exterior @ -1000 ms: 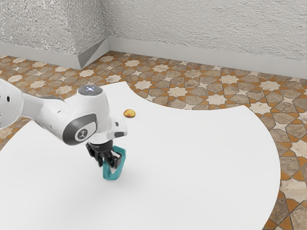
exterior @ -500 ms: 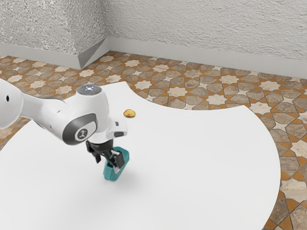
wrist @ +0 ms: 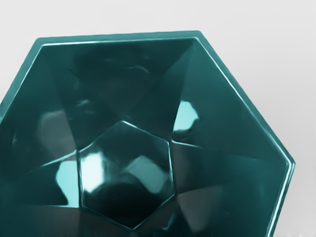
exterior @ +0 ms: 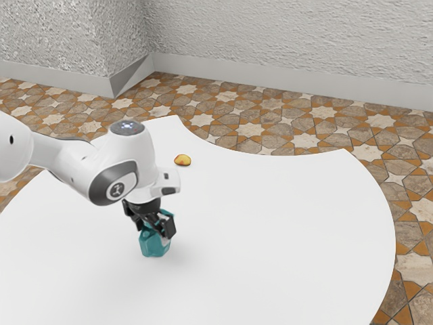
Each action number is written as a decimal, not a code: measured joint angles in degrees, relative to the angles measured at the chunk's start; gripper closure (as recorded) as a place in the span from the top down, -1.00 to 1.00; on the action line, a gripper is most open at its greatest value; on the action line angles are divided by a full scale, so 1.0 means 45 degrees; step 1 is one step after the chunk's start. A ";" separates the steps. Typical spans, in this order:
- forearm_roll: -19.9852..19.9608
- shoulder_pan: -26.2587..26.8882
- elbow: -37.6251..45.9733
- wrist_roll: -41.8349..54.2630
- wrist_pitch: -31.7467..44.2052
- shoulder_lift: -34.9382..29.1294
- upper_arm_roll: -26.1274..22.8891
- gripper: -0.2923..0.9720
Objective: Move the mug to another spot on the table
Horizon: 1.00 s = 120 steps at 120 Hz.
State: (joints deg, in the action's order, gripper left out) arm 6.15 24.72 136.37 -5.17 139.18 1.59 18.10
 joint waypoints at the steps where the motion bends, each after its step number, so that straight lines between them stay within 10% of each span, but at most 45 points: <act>1: 0.0000 0.0009 0.0002 0.0002 -0.0004 -0.0002 0.0000 0.46; 100: 0.0498 -0.0141 -0.0043 0.0422 -0.0272 -0.1939 0.0586 0.53; 120: 0.1198 -0.0077 -0.1989 0.0522 -0.2540 -0.3130 0.0318 0.53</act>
State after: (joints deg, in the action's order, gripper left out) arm 11.55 24.37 127.42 -2.82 127.75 -12.49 19.53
